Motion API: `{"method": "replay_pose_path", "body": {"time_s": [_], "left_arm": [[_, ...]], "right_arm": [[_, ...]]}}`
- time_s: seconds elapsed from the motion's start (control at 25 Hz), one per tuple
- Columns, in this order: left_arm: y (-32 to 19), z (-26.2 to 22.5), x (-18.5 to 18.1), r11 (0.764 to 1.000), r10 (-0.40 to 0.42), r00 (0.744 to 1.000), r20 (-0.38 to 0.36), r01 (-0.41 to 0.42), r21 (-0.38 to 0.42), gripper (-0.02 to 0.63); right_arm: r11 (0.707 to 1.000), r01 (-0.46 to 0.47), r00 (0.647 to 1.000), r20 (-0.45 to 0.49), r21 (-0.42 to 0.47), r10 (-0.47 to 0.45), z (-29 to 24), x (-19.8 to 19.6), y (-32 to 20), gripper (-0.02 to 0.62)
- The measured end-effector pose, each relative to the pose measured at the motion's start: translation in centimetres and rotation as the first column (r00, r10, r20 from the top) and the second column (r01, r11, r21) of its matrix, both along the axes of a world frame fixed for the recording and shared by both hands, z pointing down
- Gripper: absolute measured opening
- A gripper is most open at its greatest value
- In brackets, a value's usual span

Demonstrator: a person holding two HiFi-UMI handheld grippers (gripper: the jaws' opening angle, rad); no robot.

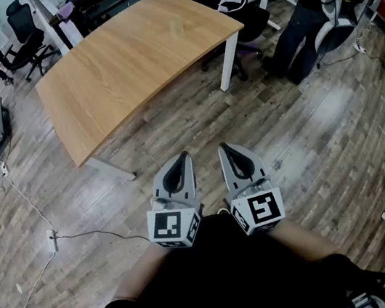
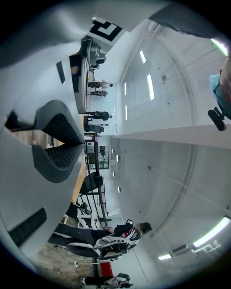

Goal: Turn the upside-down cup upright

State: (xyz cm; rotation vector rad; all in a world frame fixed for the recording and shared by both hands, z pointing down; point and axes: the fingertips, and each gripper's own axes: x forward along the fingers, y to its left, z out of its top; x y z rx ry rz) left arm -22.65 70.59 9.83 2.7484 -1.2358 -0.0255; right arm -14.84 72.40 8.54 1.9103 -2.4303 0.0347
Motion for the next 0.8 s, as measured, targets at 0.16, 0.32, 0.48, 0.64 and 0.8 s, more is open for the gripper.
{"method": "replay_pose_path", "body": {"time_s": [0.16, 0.32, 0.48, 0.64, 0.8], "left_arm": [[-0.6, 0.5, -0.9, 1.000, 0.001, 1.000, -0.003, -0.001, 0.001, 0.008], [-1.2, 1.8, -2.1, 1.000, 0.010, 1.000, -0.001, -0.010, -0.024, 0.008], [-2.9, 2.9, -2.6, 0.998, 0.009, 1.000, -0.004, -0.009, -0.064, 0.008], [-7.2, 4.3, -1.2, 0.996, 0.002, 1.000, 0.000, -0.002, -0.088, 0.008], [-12.9, 5.0, 1.1, 0.997, -0.006, 1.000, 0.019, 0.007, -0.080, 0.008]], "right_arm": [[1.000, -0.019, 1.000, 0.007, 0.006, 0.019, 0.5, -0.6, -0.6, 0.014], [0.999, -0.041, 0.999, 0.032, -0.004, 0.041, 1.7, -1.4, -1.6, 0.014], [0.999, -0.048, 0.998, 0.049, -0.016, 0.049, 2.4, -1.2, -3.5, 0.014], [0.998, -0.066, 0.996, 0.051, -0.021, 0.067, 3.8, 0.9, -7.9, 0.014], [0.998, -0.050, 0.997, 0.065, -0.029, 0.052, 4.5, 3.2, -14.1, 0.014]]}}
